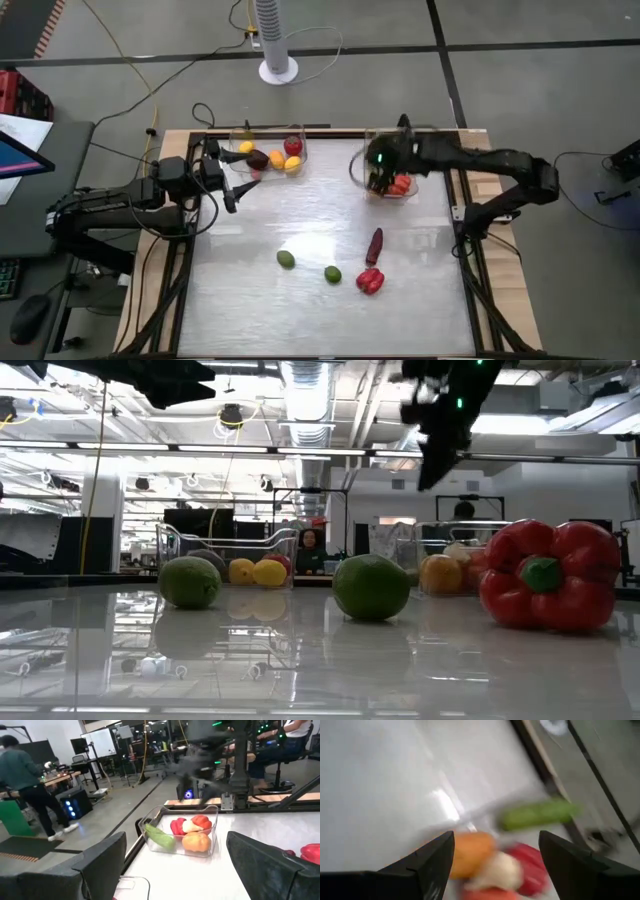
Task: Sort produce into baskets
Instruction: Put the pepper into the right transparent bin, then put the right lime into the left transparent bin, then put the lime into the left transparent bin
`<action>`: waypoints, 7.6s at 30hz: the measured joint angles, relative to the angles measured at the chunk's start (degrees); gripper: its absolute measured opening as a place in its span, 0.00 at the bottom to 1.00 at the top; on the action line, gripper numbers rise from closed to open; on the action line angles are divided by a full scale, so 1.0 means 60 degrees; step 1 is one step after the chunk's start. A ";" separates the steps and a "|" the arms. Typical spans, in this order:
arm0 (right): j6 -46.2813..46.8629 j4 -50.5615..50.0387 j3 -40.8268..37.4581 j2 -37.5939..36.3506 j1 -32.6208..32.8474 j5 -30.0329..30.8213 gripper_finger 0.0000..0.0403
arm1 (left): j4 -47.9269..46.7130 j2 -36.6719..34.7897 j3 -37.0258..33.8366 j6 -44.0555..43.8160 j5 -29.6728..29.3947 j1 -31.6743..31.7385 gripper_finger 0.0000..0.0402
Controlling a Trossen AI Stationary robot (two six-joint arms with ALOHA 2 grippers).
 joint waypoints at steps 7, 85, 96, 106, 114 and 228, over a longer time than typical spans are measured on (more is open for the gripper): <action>0.1292 0.0288 0.0004 0.0382 0.3212 -0.0729 0.78 | 0.0000 0.0000 0.0000 -0.0111 0.0001 0.0001 0.82; 0.1223 -0.4137 0.1661 -0.0271 0.0677 0.0772 0.73 | -0.0054 0.0003 0.0000 -0.0123 -0.0007 0.0000 0.82; 0.1326 0.0384 0.1159 0.1225 0.4149 -0.1105 0.76 | 0.0033 0.0000 0.0000 -0.0009 -0.0007 0.0000 0.82; 0.0908 0.2562 0.1709 0.3973 0.5483 -0.2621 0.81 | -0.0029 0.0004 0.0000 -0.0305 -0.0007 0.0000 0.82; 0.0635 0.2626 0.2250 0.4979 0.5871 -0.2689 0.92 | -0.0075 0.0004 0.0000 -0.0248 -0.0004 0.0004 0.82; -0.1582 0.7443 -0.4209 -0.4614 0.2090 0.0090 0.75 | 0.2095 0.9615 -0.0024 -0.3083 -0.0501 -0.4767 0.38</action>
